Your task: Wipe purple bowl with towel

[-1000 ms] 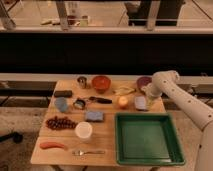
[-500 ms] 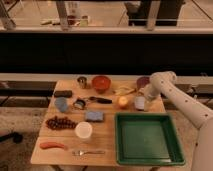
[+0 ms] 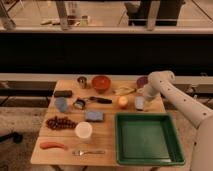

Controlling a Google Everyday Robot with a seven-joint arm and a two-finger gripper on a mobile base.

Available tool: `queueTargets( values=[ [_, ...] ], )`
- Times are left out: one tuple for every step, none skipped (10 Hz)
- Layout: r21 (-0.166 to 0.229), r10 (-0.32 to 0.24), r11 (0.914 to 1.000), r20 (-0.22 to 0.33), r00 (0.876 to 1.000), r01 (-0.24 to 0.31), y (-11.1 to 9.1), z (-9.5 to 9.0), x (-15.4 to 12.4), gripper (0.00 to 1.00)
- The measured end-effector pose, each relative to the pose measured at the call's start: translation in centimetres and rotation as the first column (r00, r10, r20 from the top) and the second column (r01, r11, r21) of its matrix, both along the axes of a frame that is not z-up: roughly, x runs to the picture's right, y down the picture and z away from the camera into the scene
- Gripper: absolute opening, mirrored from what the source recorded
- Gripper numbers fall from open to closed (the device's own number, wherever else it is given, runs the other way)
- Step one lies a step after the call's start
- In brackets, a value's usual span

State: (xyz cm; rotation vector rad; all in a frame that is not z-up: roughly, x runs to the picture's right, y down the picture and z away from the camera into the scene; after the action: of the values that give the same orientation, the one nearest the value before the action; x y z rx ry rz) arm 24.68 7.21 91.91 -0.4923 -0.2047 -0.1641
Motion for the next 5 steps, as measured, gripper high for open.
queueTargets(
  values=[
    [-0.033, -0.024, 0.9992, 0.004, 1.0, 0.024, 0.18, 0.13, -0.22, 0.8],
    [-0.048, -0.036, 0.9982, 0.006, 0.999, 0.036, 0.09, 0.28, -0.54, 0.8],
    [-0.06, -0.042, 0.9973, 0.008, 0.999, 0.042, 0.18, 0.43, -0.73, 0.8],
    [-0.074, -0.042, 0.9964, -0.002, 0.999, 0.042, 0.5, 0.63, -0.2, 0.8],
    [-0.081, -0.043, 0.9959, -0.006, 0.999, 0.042, 0.56, 0.85, -0.09, 0.8]
  ],
)
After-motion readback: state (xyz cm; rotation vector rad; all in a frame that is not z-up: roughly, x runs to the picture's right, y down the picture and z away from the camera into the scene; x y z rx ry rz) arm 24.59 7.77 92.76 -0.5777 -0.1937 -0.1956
